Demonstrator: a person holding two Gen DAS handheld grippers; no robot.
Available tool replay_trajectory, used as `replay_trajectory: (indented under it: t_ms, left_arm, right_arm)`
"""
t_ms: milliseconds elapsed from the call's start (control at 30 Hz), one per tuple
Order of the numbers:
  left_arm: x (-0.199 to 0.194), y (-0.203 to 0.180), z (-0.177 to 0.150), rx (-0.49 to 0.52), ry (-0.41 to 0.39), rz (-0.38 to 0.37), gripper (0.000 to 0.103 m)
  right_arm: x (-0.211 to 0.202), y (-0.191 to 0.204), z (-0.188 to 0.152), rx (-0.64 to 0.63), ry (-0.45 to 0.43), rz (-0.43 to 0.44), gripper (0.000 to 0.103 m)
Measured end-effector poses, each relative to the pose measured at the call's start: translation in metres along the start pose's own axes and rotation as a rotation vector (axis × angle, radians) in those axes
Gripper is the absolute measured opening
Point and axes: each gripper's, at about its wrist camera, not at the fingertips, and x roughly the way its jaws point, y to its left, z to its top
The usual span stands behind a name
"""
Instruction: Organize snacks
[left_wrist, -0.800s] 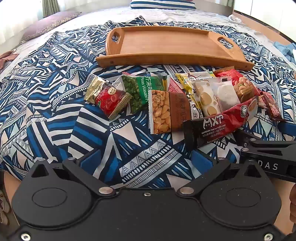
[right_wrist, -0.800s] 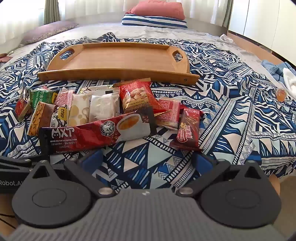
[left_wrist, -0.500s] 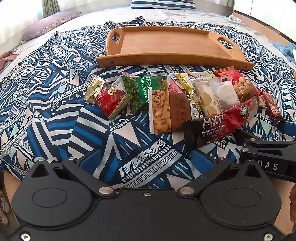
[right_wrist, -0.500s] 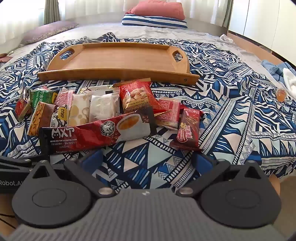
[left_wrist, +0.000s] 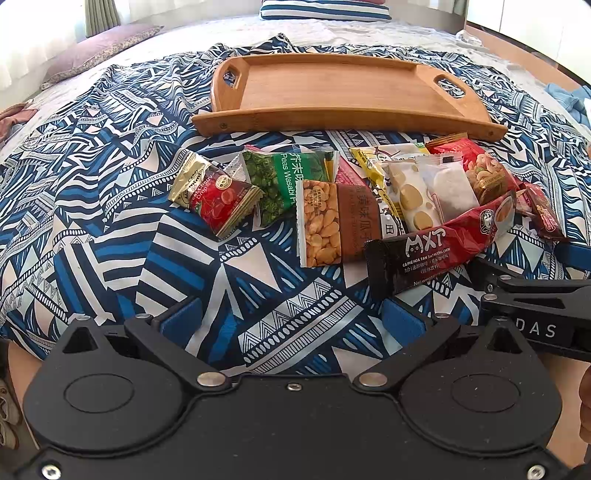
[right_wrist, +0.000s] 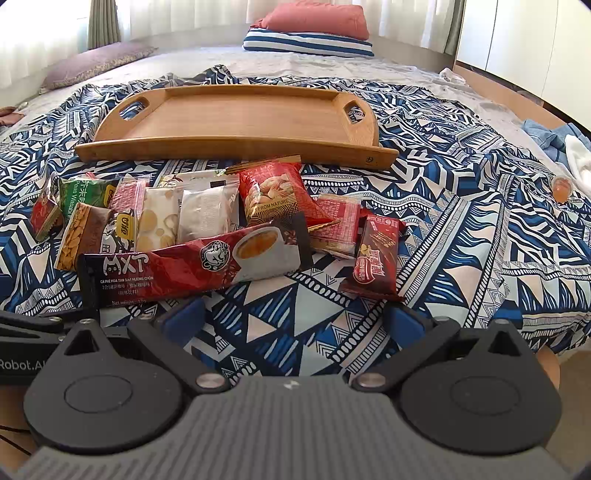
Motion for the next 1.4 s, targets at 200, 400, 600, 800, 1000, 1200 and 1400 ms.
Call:
replay_trajectory:
  t_ms: [200, 400, 600, 800, 1000, 1200, 1400]
  left_arm:
    - [-0.001, 0.000, -0.001, 0.001, -0.006, -0.001, 0.103]
    - [-0.001, 0.002, -0.004, 0.028, -0.043, -0.013, 0.103]
    - [-0.004, -0.004, -0.011, 0.017, -0.110, 0.019, 0.103]
    - [-0.012, 0.006, -0.004, -0.031, -0.101, -0.035, 0.101]
    - [-0.027, 0.011, 0.006, -0.084, -0.163, -0.097, 0.092]
    - [-0.034, -0.002, 0.011, -0.041, -0.208, -0.110, 0.058]
    - [-0.046, -0.026, 0.004, 0.107, -0.242, -0.187, 0.051]
  right_arm:
    - [0.000, -0.002, 0.000, -0.001, -0.001, 0.000, 0.103]
    - [-0.001, -0.002, 0.000, -0.002, -0.005, 0.012, 0.103]
    - [0.001, -0.004, -0.006, -0.003, -0.035, 0.016, 0.103]
    - [-0.008, -0.013, -0.005, 0.037, -0.064, 0.040, 0.103]
    - [-0.022, -0.029, -0.006, 0.083, -0.120, 0.040, 0.099]
    - [-0.027, -0.045, -0.002, 0.109, -0.178, -0.005, 0.081]
    - [-0.019, -0.059, 0.003, 0.123, -0.177, -0.011, 0.069]
